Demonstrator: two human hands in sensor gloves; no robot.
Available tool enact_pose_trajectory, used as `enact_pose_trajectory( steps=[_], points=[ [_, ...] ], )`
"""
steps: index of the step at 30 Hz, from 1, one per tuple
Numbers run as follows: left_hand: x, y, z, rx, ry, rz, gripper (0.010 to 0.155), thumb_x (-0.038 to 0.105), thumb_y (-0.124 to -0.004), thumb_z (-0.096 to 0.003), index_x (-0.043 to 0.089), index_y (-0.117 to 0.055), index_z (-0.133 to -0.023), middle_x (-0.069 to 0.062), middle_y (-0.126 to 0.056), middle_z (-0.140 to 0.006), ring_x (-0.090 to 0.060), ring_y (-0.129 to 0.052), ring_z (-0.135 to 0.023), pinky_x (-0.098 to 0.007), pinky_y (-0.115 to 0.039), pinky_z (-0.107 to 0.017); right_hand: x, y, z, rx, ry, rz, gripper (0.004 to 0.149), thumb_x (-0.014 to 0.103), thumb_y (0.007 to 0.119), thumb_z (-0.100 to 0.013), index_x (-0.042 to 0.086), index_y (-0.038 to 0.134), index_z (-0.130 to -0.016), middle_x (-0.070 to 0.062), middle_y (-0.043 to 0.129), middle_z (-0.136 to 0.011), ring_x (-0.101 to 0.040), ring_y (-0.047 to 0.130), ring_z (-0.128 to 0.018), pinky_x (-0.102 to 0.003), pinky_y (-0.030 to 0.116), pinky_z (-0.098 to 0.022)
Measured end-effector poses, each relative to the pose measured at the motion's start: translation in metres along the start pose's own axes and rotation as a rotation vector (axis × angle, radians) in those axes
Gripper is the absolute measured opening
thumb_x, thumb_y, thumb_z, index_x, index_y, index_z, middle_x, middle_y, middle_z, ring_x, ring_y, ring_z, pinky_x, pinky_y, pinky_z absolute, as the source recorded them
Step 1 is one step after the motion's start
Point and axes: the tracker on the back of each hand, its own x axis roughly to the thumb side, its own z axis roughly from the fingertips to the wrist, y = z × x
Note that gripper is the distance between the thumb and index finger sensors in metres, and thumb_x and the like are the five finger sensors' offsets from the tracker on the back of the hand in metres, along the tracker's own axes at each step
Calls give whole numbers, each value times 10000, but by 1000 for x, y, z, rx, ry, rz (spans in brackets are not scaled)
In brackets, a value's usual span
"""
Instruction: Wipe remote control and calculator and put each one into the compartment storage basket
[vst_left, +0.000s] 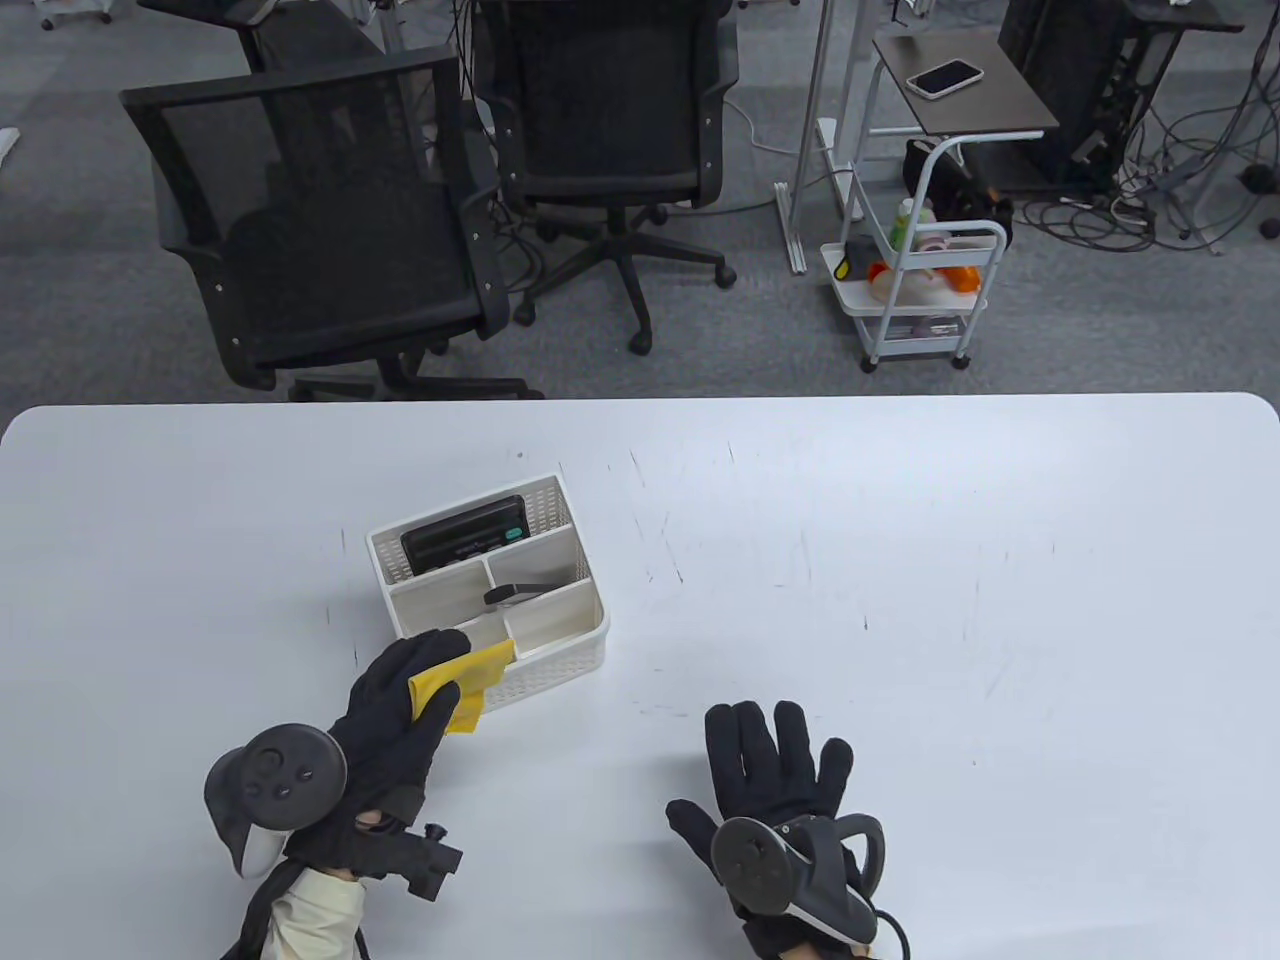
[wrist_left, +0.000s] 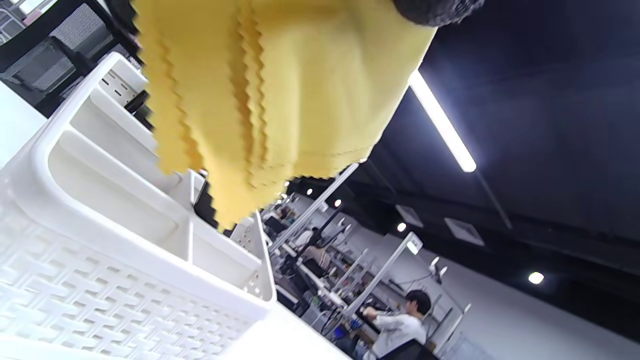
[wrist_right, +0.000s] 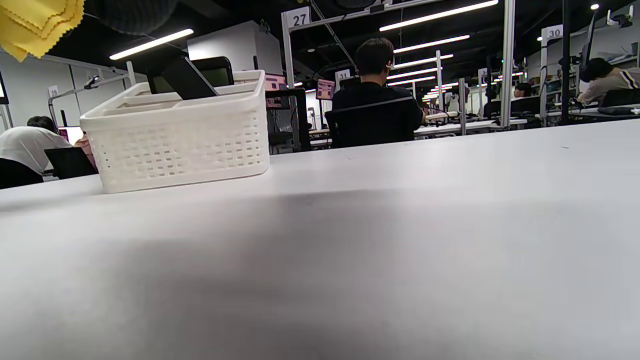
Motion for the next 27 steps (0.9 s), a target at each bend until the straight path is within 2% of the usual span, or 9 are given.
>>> enact_pose_trajectory(
  steps=[4, 8, 10, 15, 19, 21, 22, 24, 27],
  points=[
    [2, -3, -21, -45, 36, -114, 485, 465, -579, -583, 409, -595, -1065, -25, -489, -1079, -402, -371, -1047, -626, -434, -751, -3, -1, 1, 10, 15, -22, 831, 540, 604, -597, 44, 287, -1184, -253, 297, -1188, -601, 201, -1033, -838, 192, -584],
    [0, -3, -39, 13, 78, -246, 448, 350, -667, -563, 395, -681, -1008, 35, -659, -932, -345, -524, -979, -620, -470, -743, 1, -1, 2, -6, -9, -34, 832, 528, 611, -596, 37, 277, -1180, -261, 269, -1184, -600, 176, -1028, -833, 199, -588],
    [-3, -4, -47, 27, 72, -296, 489, 327, -724, -539, 426, -647, -1012, 63, -726, -908, -328, -588, -973, -619, -516, -735, 3, -2, 2, -18, -25, -30, 832, 527, 612, -595, 37, 279, -1179, -260, 268, -1182, -599, 181, -1028, -832, 204, -588],
    [-16, -8, -58, 89, 95, -369, 491, 338, -852, -474, 445, -691, -925, 133, -854, -847, -257, -765, -929, -600, -628, -709, 3, -4, 2, -36, -38, -28, 828, 521, 615, -596, 34, 282, -1178, -261, 276, -1181, -598, 190, -1028, -831, 210, -590],
    [-25, -16, -56, 95, 80, -540, 422, 372, -919, -435, 433, -774, -827, 146, -937, -795, -228, -850, -904, -625, -625, -702, 2, -4, 2, -35, -32, -42, 829, 519, 615, -596, 32, 279, -1176, -266, 268, -1179, -600, 185, -1025, -830, 212, -589],
    [-30, -23, -53, 46, 79, -641, 402, 392, -917, -434, 438, -791, -813, 137, -928, -855, -290, -688, -1040, -691, -534, -702, 2, -3, 1, -36, -33, -44, 826, 517, 616, -597, 31, 284, -1176, -268, 270, -1178, -600, 186, -1025, -830, 213, -589],
    [-32, -26, -52, 41, 66, -671, 401, 402, -902, -445, 436, -783, -827, 109, -848, -972, -344, -573, -1084, -712, -481, -702, 2, -3, 1, -34, -33, -44, 826, 516, 616, -597, 29, 284, -1176, -266, 276, -1179, -600, 186, -1025, -829, 212, -589],
    [-35, -32, -49, -11, 50, -720, 386, 427, -841, -483, 440, -774, -863, 39, -621, -1149, -443, -347, -1108, -746, -376, -696, 3, -2, 2, -28, -35, -43, 826, 517, 617, -596, 31, 285, -1176, -266, 273, -1179, -600, 186, -1025, -831, 215, -587],
    [-38, -41, -47, -93, 47, -761, 383, 450, -771, -519, 443, -769, -902, 4, -417, -1218, -468, -177, -1099, -757, -280, -698, 4, -2, 2, -21, -38, -38, 820, 514, 613, -600, 32, 284, -1176, -267, 273, -1179, -600, 184, -1025, -829, 209, -591]
  ],
)
